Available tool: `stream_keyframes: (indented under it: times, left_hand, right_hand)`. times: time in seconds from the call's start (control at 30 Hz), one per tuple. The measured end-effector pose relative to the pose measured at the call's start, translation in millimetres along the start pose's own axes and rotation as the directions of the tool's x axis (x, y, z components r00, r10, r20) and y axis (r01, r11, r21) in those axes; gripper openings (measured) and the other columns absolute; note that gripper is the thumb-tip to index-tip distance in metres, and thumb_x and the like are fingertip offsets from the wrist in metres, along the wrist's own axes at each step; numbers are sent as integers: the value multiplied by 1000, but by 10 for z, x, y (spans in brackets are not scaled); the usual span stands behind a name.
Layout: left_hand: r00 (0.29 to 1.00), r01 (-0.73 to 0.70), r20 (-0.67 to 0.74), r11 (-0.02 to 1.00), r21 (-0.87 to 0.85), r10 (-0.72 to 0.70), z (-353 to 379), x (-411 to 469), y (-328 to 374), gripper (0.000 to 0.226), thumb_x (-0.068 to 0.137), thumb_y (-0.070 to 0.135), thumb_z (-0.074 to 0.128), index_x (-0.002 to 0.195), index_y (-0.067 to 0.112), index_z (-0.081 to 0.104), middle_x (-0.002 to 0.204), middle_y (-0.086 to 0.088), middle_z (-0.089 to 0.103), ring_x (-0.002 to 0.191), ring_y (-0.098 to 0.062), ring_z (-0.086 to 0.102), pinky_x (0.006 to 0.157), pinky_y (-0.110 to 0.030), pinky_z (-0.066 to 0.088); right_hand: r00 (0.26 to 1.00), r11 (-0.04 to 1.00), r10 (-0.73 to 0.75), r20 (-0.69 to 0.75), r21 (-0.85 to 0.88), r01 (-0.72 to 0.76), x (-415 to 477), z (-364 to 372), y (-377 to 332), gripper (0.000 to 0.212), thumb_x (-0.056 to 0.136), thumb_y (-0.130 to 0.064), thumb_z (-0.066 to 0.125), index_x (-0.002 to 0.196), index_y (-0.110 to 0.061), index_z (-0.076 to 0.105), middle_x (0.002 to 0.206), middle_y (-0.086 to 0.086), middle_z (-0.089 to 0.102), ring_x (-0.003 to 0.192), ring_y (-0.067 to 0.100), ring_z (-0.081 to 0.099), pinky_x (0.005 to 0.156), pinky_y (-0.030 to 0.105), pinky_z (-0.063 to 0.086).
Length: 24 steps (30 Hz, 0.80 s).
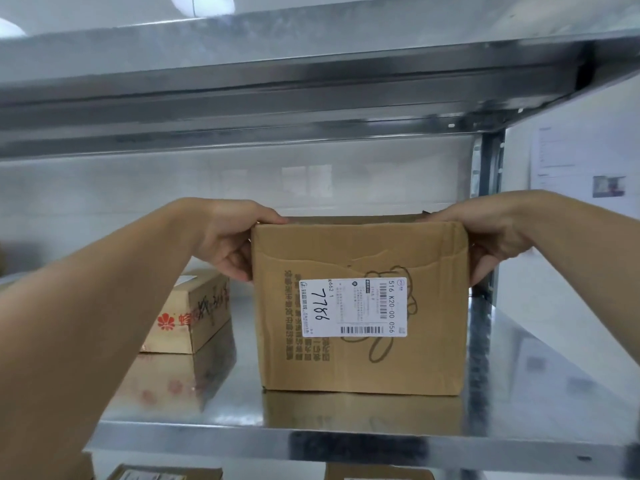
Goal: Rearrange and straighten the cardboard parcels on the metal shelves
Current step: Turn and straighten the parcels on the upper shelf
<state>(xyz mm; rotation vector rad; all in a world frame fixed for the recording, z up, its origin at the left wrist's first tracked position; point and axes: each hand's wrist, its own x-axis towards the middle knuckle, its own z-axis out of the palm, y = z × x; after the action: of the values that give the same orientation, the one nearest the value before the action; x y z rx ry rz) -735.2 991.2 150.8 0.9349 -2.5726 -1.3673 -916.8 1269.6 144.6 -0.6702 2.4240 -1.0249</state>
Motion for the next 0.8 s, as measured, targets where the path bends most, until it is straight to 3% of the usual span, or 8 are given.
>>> stream_keyframes:
  times: [0.1,0.27,0.47,0.8]
  left_hand:
    - [1000,-16,10,1000,-10,16,14,11,4,36,97,49,55,104,16,67,95,-14,74,94,-31,70,91,-39,54]
    - [1000,-14,26,1000,10,14,23,27,27,31,100,44,53,102,16,68,100,-15,71,93,-30,69,87,-39,55]
    - [1000,-20,22,1000,7,20,47,-24,37,28,101,39,54,105,16,68,100,-15,71,91,-30,70,83,-39,57]
    - [994,-94,-68,986,-141,85,144,-206,-64,31,100,45,55,103,15,63,95,-14,67,90,-31,68,80,-41,58]
  right_hand:
    - [1000,998,-8,2,-56,8,38,16,-9,41,97,-32,63,119,1,73,97,20,77,78,33,77,67,45,65]
    - [1000,993,-18,1,-120,18,88,15,-1,39,99,-26,59,119,4,72,107,25,75,102,40,73,75,46,63]
    - [1000,994,-23,4,-104,23,73,18,-7,36,99,-23,59,116,6,73,96,22,77,80,34,76,70,43,64]
    - [991,989,-128,-37,70,131,-148,60,85,42,95,-46,64,113,-9,73,97,18,76,84,34,76,70,45,65]
